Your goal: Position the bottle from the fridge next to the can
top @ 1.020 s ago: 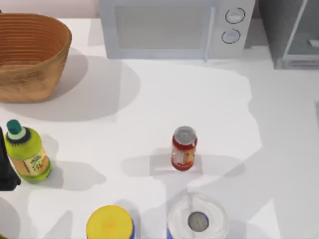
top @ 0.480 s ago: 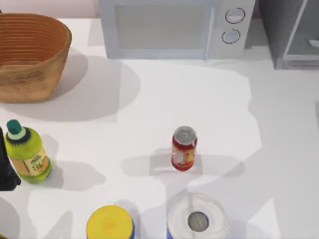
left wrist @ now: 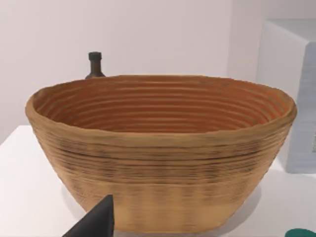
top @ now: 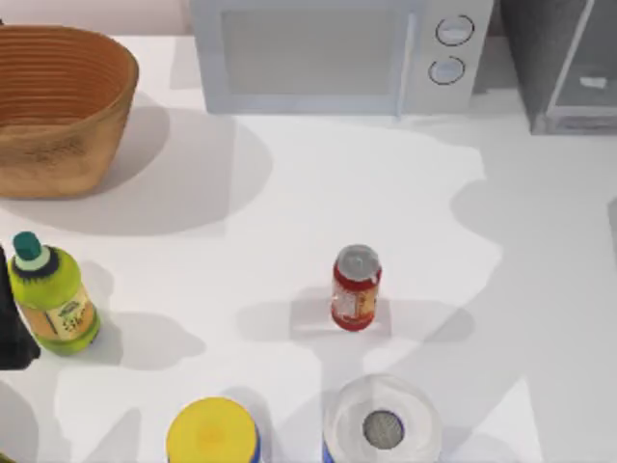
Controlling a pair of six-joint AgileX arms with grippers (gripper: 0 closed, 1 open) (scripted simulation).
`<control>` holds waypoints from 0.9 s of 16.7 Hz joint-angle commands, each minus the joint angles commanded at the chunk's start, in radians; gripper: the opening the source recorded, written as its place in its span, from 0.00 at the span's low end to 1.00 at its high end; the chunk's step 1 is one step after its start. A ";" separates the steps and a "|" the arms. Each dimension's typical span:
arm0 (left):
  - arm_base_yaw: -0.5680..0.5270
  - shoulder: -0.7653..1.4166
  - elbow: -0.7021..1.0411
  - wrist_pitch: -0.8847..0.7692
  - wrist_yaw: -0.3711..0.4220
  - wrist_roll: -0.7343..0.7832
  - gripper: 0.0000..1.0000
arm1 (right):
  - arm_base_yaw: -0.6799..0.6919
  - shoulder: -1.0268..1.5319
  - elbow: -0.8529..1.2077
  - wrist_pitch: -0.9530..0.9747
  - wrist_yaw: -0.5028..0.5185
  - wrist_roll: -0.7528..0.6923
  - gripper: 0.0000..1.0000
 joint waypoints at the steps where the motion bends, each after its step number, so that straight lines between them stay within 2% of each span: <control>1: 0.000 0.000 0.000 0.000 0.000 0.000 1.00 | 0.000 -0.017 0.005 -0.021 0.000 0.000 0.00; 9: 0.000 0.000 0.000 0.000 0.000 0.000 1.00 | -0.007 -0.061 -0.029 -0.021 -0.004 0.002 0.00; 15: 0.000 0.000 0.000 0.000 0.000 0.000 1.00 | -0.042 -0.252 -0.363 0.090 -0.044 0.004 0.00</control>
